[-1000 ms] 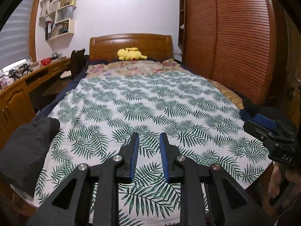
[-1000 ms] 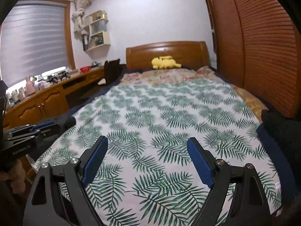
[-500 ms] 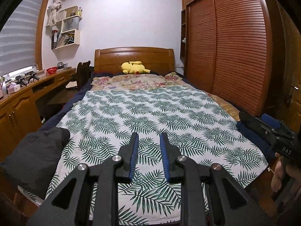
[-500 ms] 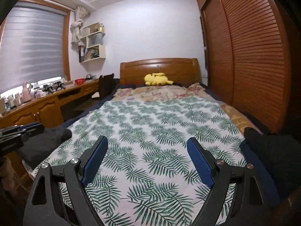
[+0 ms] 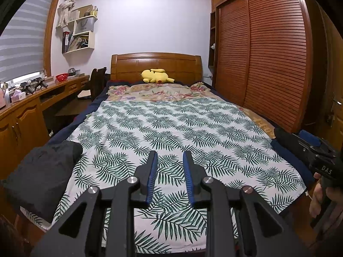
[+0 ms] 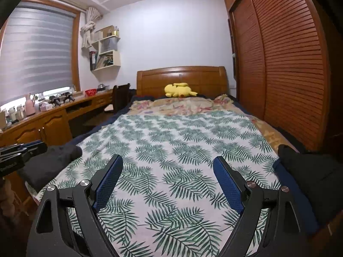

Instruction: Fold large clothes

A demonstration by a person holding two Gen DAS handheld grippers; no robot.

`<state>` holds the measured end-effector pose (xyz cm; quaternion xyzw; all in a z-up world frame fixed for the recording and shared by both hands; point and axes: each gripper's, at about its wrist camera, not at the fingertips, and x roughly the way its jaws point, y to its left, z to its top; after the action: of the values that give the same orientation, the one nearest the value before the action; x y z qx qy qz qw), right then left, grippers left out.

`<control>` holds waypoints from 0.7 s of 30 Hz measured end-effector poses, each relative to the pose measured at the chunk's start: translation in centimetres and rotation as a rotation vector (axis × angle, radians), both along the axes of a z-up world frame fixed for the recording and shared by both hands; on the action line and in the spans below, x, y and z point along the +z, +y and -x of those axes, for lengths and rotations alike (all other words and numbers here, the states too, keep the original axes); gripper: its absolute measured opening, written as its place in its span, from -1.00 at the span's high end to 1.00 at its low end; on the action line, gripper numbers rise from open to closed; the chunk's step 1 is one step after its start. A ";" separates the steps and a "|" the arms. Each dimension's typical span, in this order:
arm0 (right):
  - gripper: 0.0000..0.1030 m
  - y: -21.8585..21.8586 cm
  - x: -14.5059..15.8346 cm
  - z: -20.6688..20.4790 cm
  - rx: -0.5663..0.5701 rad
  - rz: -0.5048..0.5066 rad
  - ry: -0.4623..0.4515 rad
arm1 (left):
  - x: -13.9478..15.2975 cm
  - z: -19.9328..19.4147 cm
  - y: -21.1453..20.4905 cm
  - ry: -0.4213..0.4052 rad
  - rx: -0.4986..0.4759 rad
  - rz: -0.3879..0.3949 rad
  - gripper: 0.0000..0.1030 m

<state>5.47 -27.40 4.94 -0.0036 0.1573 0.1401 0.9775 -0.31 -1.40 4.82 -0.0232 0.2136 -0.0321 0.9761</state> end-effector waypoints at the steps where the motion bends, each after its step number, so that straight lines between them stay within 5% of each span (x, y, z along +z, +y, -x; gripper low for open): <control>1: -0.70 0.0 0.0 -0.1 0.000 0.001 0.002 | 0.0 0.0 0.0 0.000 0.000 -0.001 0.54; 21: -0.70 0.3 -0.2 0.1 0.004 0.001 0.004 | 0.0 0.1 -0.5 -0.003 0.001 -0.012 0.53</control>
<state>5.39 -27.06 4.77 -0.0040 0.1594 0.1422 0.9769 -0.41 -1.88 4.84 -0.0174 0.2122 -0.0305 0.9766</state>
